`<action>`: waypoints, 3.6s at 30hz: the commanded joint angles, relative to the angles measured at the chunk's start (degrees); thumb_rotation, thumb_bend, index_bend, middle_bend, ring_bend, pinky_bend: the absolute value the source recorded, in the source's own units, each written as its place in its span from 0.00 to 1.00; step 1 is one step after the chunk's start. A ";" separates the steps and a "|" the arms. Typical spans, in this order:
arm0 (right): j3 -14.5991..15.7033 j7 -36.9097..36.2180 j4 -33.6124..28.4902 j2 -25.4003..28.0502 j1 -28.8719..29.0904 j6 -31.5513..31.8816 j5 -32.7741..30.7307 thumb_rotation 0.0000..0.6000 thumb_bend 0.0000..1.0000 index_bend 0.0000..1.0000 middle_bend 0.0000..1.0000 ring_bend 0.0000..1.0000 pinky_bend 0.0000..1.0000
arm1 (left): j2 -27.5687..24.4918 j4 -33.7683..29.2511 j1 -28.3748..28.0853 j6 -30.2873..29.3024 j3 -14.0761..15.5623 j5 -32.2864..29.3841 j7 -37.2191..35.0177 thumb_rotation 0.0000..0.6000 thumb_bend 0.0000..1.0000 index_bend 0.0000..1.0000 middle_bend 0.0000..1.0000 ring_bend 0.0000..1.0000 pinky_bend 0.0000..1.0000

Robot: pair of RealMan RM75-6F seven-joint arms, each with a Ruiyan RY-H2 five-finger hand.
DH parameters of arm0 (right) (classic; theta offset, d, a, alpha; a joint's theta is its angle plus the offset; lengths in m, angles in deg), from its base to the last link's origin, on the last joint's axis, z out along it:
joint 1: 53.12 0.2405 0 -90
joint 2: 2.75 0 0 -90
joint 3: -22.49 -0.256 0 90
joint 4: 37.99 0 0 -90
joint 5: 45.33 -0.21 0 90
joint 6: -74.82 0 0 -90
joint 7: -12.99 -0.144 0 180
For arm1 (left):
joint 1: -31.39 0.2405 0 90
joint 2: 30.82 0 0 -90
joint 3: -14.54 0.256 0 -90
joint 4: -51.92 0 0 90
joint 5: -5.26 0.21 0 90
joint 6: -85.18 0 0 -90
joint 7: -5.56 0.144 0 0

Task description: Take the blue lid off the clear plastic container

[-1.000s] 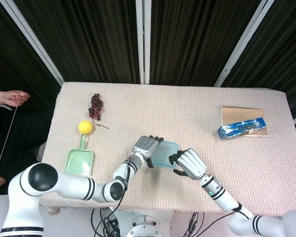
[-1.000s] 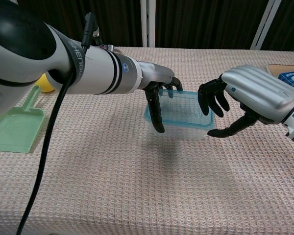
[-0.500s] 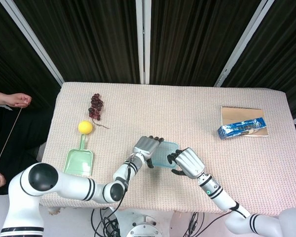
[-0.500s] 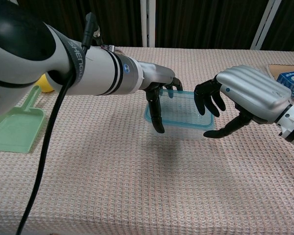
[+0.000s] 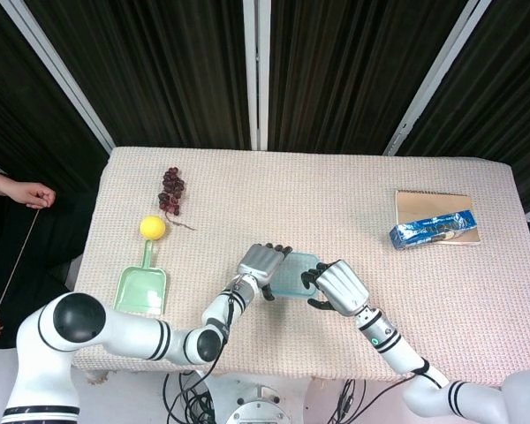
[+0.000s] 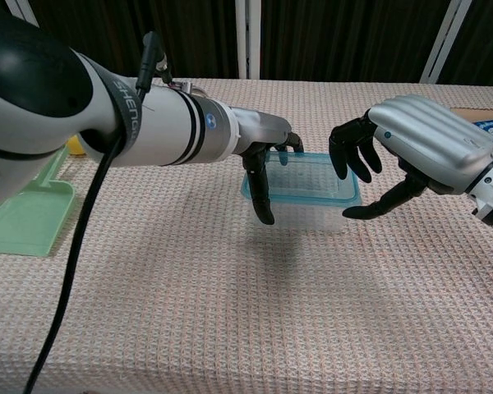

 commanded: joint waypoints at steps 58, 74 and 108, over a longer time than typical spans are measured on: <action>-0.81 1.21 -0.86 -0.45 1.09 0.63 -1.19 1.00 0.46 0.58 0.67 0.67 0.93 | 2.69 -0.23 3.70 -2.95 -2.00 6.80 3.33 1.00 0.03 0.08 0.21 0.15 0.25; -0.46 0.67 2.33 -2.36 0.38 3.46 -0.41 1.00 0.62 0.78 0.70 0.71 0.95 | -1.63 -6.13 6.93 -6.62 -0.34 11.87 1.42 1.00 0.03 0.02 0.05 0.00 0.07; -7.80 14.55 -5.33 8.73 0.04 -14.20 -22.43 1.00 0.04 0.00 0.12 0.08 0.26 | -23.57 -14.12 38.35 -34.58 12.26 43.36 -12.71 1.00 0.03 0.00 0.02 0.00 0.01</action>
